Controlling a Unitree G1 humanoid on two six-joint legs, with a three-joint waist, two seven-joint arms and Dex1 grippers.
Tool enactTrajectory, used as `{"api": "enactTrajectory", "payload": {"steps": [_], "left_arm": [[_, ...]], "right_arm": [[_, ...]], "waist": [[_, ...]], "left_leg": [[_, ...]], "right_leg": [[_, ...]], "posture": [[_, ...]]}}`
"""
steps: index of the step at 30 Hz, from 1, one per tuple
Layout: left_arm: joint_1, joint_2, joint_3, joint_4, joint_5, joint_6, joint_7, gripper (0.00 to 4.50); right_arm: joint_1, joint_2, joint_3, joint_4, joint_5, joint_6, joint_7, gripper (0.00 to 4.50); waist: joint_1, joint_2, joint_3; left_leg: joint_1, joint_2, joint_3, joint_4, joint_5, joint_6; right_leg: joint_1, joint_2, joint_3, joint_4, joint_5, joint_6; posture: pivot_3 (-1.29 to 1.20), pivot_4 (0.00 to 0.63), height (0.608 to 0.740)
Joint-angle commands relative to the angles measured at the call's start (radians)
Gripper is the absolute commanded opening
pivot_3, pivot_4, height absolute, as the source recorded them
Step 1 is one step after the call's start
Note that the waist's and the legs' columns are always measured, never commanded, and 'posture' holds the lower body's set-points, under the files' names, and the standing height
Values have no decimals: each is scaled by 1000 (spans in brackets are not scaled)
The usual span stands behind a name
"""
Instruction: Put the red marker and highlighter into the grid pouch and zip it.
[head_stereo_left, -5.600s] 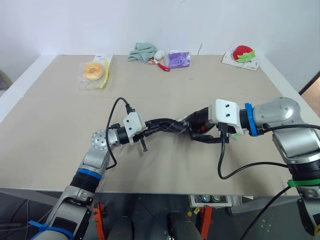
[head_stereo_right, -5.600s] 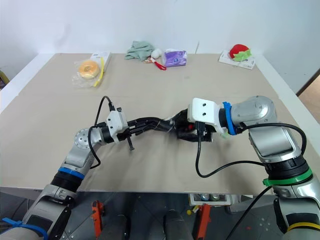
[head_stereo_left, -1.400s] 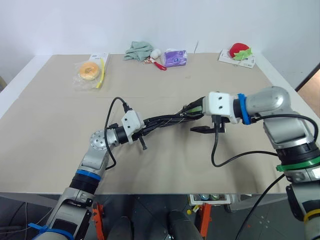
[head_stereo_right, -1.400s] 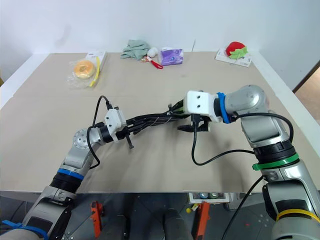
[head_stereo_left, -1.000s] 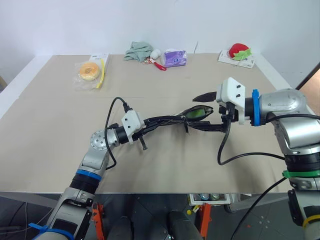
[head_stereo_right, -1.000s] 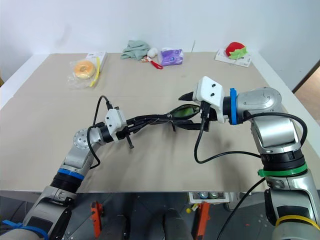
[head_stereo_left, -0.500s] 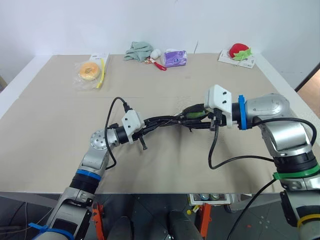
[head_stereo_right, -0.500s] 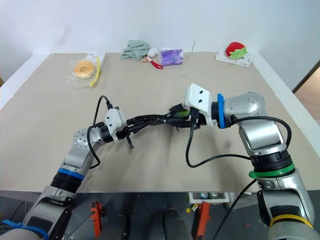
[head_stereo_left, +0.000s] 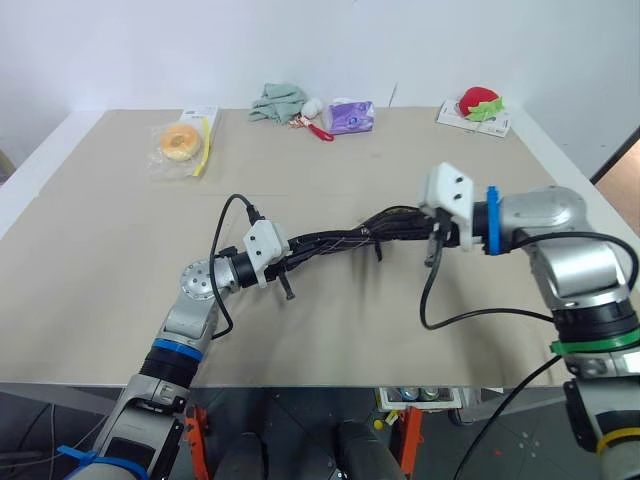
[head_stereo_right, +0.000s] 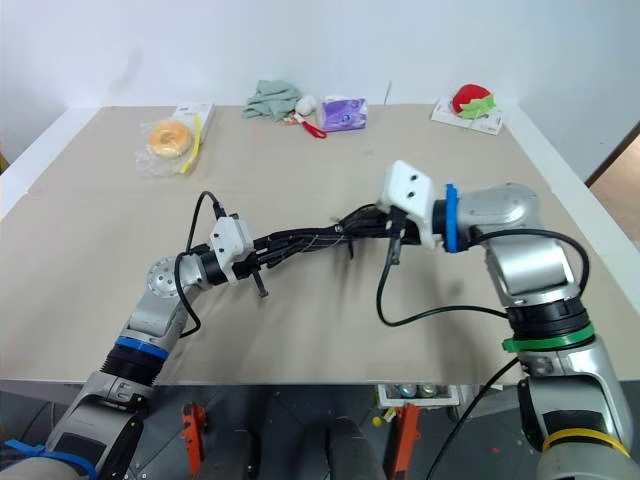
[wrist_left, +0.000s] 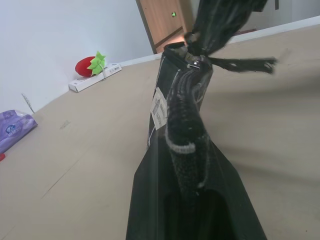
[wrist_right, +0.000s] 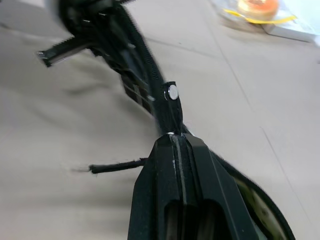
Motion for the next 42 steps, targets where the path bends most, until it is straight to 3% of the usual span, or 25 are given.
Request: {"api": "enactTrajectory", "payload": {"steps": [1, 8, 14, 23, 34, 38, 42], "left_arm": [[-17, -1, 19, -35, -12, -6, 6, 0], [-16, -1, 19, -34, -13, -6, 3, 0], [-18, -1, 20, -29, -13, -8, 2, 0], [-16, -1, 18, -33, -13, -8, 1, 0], [-16, -1, 15, -39, -14, -2, -2, 0], [-14, -1, 15, -41, -14, -2, -2, 0], [-11, 0, 15, -45, -13, 0, -1, 0]], "right_arm": [[-41, -57, -93, 88, -15, -47, -41, 129], [-17, -112, -136, 197, -27, -101, -60, 129], [51, -95, -137, 24, 62, 15, -20, 129], [77, -57, -113, -144, 133, 135, -37, 4447], [104, -33, 7, -180, 75, 115, -39, 4447], [99, -27, 25, -171, 55, 98, -40, 3253], [89, -19, 15, -171, 68, 100, -38, 1083]], "waist": [[0, 0, 0], [-2, 0, 0], [-2, 0, 0], [0, 0, 0], [-1, 0, 0], [-1, 0, 0], [-1, 0, 0]], "left_leg": [[0, 0, 0, 0, 0, 0], [0, 0, 0, 0, 0, 0], [0, 0, 0, 0, 0, 0], [0, 0, 0, 1, 0, 0], [0, 0, 0, 1, 0, 0], [0, 0, 0, 1, 0, 0], [0, 0, 0, 1, 0, 0]], "right_leg": [[0, 0, 0, 0, 0, 0], [0, 0, 0, 0, 0, 0], [0, 0, 0, 0, 0, 0], [0, 0, 0, 0, 0, 0], [0, 0, 0, 0, 0, 1], [0, 0, 0, 0, 0, 1], [0, 0, 0, 0, 0, 1]], "posture": [[0, 150, 739], [0, 150, 739], [0, 150, 739], [0, 150, 739], [0, 150, 739], [0, 150, 739], [0, 150, 739]]}}
